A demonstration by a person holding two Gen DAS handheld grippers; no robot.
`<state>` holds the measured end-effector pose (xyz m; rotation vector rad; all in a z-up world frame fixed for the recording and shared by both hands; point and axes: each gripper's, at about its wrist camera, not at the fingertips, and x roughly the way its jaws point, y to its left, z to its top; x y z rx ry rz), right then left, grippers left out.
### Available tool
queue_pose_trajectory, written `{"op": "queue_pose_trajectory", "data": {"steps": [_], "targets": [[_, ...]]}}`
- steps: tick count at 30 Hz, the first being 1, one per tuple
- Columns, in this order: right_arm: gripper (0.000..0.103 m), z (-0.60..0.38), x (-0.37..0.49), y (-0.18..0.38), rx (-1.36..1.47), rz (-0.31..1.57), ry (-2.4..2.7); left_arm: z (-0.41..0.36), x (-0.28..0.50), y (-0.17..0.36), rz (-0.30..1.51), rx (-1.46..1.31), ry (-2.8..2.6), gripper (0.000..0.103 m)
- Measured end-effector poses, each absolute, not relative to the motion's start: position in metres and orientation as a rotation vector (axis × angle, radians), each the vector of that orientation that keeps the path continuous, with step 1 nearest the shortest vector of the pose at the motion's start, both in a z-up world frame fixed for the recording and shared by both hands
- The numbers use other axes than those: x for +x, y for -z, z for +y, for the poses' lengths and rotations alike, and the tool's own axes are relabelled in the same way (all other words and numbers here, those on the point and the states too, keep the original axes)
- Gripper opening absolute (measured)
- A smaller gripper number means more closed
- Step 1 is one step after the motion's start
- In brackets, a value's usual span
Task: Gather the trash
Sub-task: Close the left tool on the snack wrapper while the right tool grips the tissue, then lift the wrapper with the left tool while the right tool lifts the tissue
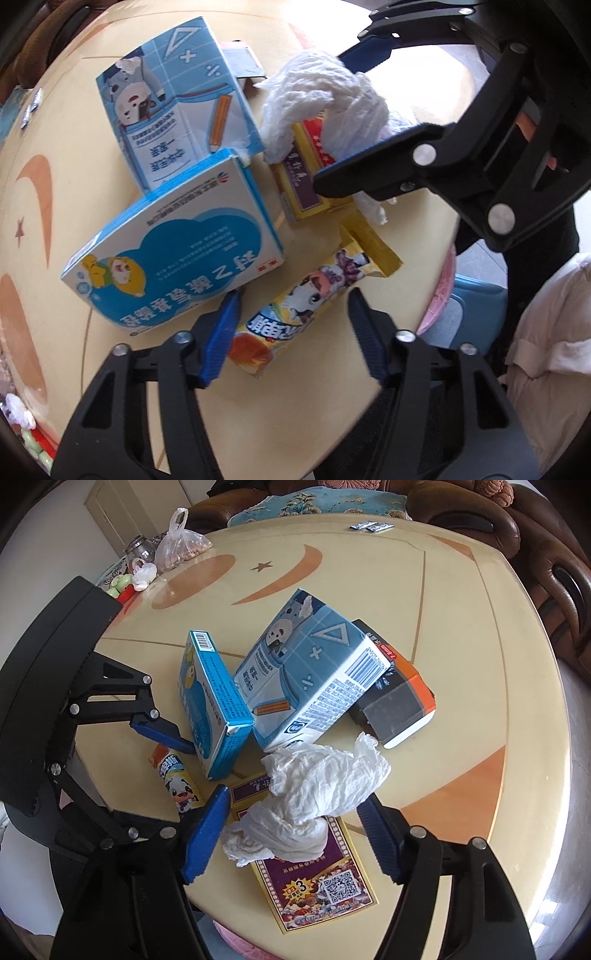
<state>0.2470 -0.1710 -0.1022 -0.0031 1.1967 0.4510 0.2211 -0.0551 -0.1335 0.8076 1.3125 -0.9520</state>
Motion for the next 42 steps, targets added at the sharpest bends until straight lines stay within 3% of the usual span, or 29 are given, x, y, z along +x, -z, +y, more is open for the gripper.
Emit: {"op": "queue_pose_trajectory", "data": {"steps": [3,11,19,27,42], "targets": [[0.058,-0.171,0.247,0.105,-0.001,1.204,-0.452,-0.055,0.225,0.131,1.302,0.819,0.924,0.052],[0.046,-0.173,0.243,0.103,-0.006,1.192,-0.435,-0.064,0.216,0.132,1.346,0.778,0.898,0.052],[0.040,-0.177,0.239,0.101,-0.007,1.175,-0.419,-0.073,0.205,0.137,1.353,0.787,0.844,0.051],[0.036,-0.177,0.233,0.096,-0.029,1.148,-0.408,-0.079,0.193,0.141,1.384,0.755,0.790,0.036],[0.033,-0.179,0.225,0.083,-0.059,1.102,-0.370,-0.070,0.180,0.152,1.466,0.598,0.697,0.026]]}}
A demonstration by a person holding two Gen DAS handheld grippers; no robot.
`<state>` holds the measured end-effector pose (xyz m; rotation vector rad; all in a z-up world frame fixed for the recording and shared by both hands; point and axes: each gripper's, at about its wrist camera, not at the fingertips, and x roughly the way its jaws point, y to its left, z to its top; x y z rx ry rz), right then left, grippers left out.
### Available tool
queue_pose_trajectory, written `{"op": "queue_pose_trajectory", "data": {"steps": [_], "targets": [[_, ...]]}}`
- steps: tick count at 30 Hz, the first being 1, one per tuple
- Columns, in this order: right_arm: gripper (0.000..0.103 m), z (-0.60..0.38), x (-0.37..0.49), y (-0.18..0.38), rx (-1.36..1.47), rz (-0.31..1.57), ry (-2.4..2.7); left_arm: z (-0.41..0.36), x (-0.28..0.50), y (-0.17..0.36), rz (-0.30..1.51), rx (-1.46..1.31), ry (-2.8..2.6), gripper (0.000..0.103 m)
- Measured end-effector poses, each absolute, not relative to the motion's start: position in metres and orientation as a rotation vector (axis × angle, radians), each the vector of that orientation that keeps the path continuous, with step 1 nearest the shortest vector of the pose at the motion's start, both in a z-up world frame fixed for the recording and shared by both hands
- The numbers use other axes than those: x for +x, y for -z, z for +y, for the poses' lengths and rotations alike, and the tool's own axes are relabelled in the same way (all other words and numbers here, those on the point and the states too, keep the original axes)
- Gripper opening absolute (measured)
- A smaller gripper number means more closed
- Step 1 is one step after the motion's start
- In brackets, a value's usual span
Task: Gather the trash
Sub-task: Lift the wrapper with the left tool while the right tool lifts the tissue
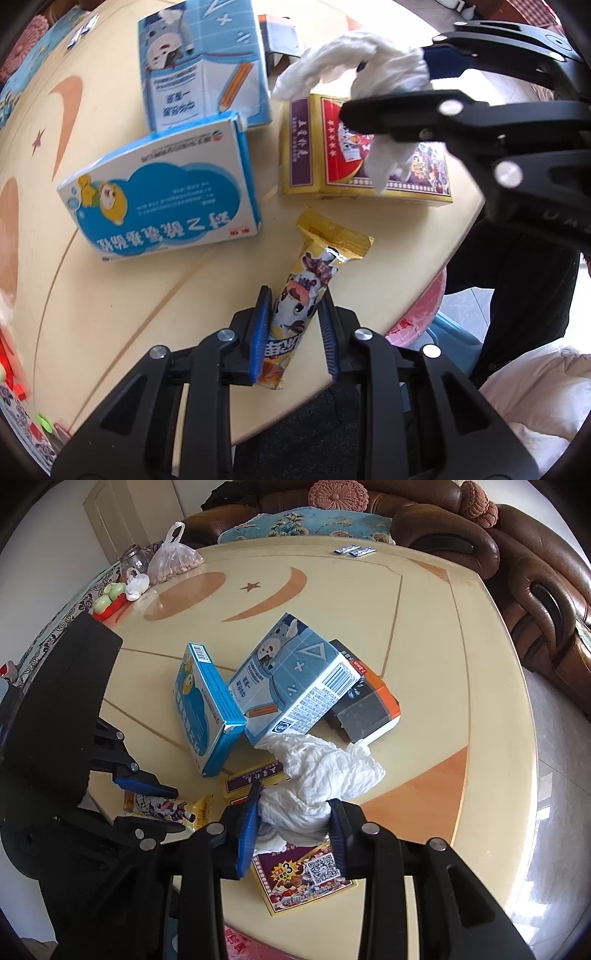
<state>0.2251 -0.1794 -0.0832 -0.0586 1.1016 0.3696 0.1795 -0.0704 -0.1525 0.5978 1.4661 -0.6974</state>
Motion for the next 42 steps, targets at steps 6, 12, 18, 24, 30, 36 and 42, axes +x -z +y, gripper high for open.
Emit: {"op": "queue_pose_trajectory", "data": {"steps": [6,12,18,24,30,36,42], "targets": [[0.033,-0.178,0.223,0.075,-0.074,1.083,-0.362,-0.061,0.184,0.152,1.502,0.521,0.668,0.021],[0.033,-0.175,0.219,0.067,-0.079,1.070,-0.367,-0.057,0.185,0.148,1.497,0.493,0.647,0.018],[0.033,-0.173,0.215,0.060,-0.082,1.061,-0.367,-0.051,0.192,0.133,1.478,0.470,0.631,0.017],[0.033,-0.170,0.209,0.050,-0.091,1.045,-0.365,-0.049,0.189,0.119,1.454,0.467,0.619,0.017],[0.033,-0.169,0.198,0.035,-0.098,1.020,-0.362,-0.042,0.188,0.101,1.416,0.457,0.611,0.017],[0.033,-0.169,0.180,0.014,-0.114,0.987,-0.354,-0.040,0.179,0.082,1.382,0.442,0.593,0.017],[0.033,-0.170,0.156,-0.003,-0.128,0.956,-0.344,-0.039,0.158,0.062,1.343,0.440,0.590,0.017]]}}
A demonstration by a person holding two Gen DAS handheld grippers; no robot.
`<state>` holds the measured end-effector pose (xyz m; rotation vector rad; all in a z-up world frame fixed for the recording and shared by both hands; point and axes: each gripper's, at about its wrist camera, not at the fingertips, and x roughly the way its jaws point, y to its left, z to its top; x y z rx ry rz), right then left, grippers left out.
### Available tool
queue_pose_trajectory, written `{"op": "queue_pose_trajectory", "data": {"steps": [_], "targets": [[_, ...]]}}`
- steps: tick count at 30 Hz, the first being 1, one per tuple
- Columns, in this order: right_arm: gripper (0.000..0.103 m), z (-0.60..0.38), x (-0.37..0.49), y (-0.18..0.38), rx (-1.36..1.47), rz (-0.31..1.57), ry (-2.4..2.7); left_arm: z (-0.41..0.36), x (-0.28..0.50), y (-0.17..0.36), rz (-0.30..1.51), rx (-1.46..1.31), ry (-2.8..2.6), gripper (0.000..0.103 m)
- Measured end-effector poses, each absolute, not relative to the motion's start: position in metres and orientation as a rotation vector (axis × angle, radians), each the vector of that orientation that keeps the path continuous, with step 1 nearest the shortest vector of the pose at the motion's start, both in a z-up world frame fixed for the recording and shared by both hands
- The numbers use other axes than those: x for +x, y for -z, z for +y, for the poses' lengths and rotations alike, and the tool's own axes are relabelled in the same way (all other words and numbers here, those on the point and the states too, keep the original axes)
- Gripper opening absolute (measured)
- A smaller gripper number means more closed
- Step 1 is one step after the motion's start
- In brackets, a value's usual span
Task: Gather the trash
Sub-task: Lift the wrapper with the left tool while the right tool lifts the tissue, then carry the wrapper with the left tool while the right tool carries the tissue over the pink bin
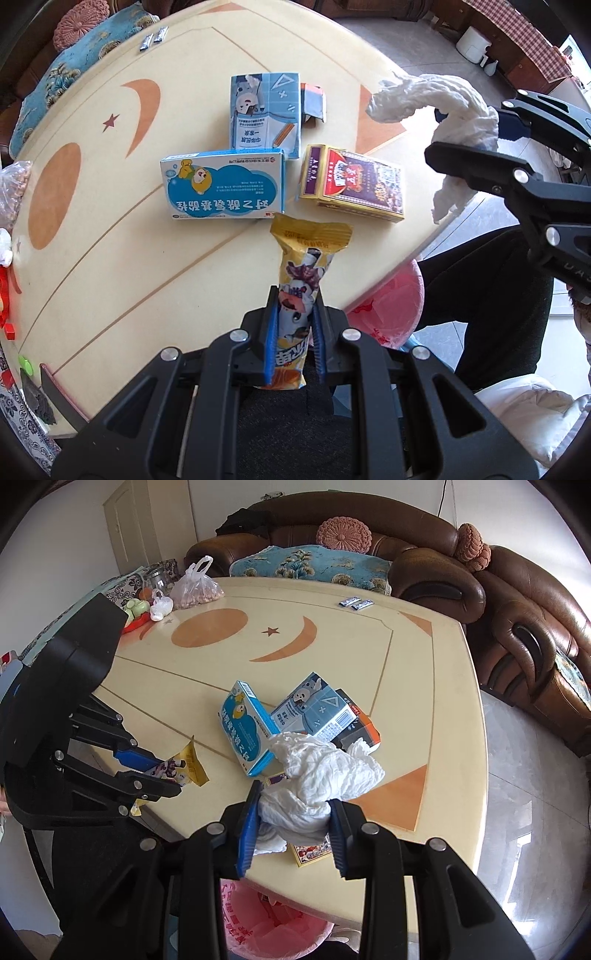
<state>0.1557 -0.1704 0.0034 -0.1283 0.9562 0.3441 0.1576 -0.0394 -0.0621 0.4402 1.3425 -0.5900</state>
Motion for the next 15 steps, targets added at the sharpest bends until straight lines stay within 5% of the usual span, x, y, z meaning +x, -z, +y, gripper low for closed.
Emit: {"op": "queue_pose_trajectory", "data": {"steps": [15], "targets": [[0.033,-0.169,0.087,-0.024,-0.149,0.916,-0.356,-0.043,0.101,0.038,1.279,0.445,0.602,0.017]]}}
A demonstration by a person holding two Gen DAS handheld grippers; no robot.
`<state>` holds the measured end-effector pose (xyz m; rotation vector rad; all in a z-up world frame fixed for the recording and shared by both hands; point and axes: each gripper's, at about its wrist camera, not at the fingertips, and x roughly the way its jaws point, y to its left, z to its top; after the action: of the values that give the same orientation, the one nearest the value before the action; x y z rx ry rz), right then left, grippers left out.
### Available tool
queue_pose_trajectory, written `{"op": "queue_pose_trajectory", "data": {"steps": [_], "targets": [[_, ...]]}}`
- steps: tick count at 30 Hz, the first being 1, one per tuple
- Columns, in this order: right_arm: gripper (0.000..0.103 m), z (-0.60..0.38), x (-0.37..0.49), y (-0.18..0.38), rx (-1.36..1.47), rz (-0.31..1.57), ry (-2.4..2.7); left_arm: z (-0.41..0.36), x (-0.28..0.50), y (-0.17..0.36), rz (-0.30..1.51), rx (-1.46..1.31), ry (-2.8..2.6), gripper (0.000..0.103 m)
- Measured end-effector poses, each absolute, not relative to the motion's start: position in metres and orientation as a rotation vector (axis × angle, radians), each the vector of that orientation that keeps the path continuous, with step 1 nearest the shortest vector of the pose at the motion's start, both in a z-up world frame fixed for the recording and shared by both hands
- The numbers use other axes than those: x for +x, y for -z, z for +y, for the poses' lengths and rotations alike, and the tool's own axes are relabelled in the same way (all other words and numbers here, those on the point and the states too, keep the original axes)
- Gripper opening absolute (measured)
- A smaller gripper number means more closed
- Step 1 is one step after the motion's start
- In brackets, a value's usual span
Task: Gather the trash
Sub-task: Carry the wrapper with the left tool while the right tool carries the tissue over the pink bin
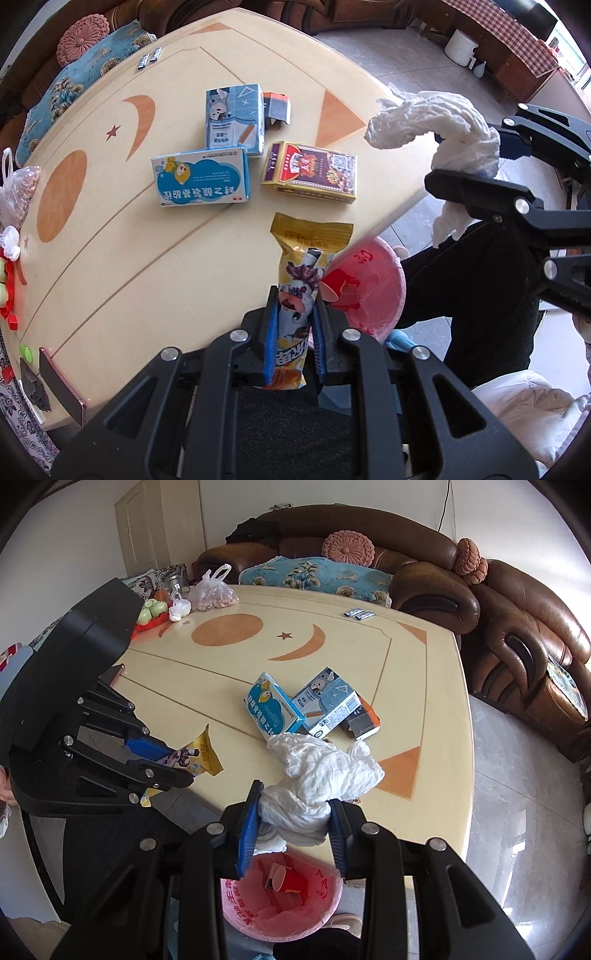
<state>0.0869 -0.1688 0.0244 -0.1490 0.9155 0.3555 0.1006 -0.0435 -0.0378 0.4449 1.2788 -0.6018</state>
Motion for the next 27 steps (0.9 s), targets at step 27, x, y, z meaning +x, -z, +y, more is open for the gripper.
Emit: {"op": "queue_pose_trajectory", "data": {"steps": [27], "targets": [[0.033,-0.157,0.023,0.048,-0.133,1.052,-0.374,-0.056,0.048,0.120,1.310,0.410,0.629,0.017]]}}
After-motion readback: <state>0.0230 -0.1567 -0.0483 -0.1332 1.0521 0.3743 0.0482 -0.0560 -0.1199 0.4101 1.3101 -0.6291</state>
